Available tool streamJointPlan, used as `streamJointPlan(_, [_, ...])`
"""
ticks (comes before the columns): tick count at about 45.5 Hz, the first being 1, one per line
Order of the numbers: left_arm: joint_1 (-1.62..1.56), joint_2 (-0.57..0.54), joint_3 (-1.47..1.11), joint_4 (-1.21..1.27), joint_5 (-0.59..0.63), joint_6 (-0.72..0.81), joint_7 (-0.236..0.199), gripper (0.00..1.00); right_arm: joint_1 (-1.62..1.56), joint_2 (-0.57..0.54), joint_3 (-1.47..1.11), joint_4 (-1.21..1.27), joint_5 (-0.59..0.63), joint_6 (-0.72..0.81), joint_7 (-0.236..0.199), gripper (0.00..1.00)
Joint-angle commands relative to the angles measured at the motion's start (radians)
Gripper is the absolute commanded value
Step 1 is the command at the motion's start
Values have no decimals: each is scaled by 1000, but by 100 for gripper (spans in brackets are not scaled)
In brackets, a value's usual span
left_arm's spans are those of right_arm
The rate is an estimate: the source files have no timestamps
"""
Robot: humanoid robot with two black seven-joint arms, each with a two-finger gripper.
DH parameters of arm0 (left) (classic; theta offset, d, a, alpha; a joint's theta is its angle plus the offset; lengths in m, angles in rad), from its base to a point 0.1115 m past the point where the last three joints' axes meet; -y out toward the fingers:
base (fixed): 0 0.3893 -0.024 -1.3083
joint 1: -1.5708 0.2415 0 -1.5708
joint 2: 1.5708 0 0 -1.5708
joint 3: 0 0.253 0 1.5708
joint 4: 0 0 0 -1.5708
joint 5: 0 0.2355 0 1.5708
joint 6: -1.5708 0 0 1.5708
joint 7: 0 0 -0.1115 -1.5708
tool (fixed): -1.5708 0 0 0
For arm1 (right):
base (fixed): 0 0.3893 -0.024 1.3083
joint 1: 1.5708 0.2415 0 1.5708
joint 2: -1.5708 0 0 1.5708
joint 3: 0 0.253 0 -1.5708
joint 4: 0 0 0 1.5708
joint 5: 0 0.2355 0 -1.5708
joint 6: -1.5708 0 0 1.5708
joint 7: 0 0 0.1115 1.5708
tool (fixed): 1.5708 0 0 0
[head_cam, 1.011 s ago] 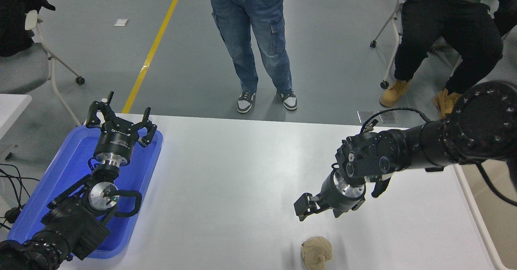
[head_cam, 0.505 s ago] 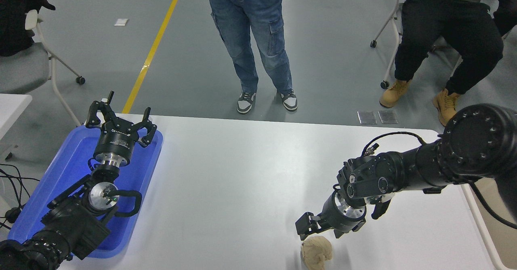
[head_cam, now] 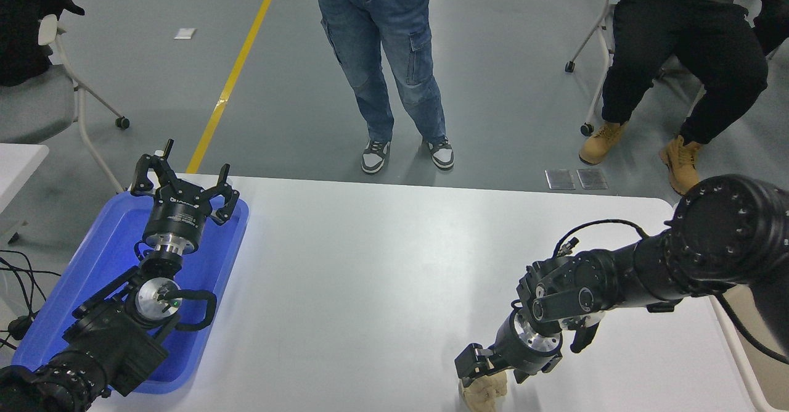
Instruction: Pick up paper ball place in dustbin
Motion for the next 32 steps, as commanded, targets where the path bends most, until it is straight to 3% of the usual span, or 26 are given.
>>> streamJointPlan(1, [0,0,0,0,0,0,-1,100,-17,0,0,3,-67,-61,5,81])
streamJointPlan(4, [0,0,0,0,0,0,-1,100,-8,0,0,10,-94,-64,8,72])
streamJointPlan(10, [0,0,0,0,0,0,-1,100,17,0,0,24,-133,-64,9,16])
streamJointPlan(12, [0,0,0,0,0,0,-1,100,21,0,0,32,-149,-64,9,3])
streamJointPlan(32, [0,0,0,0,0,0,-1,100,230,-38,-13,136,-163,-38,12,0])
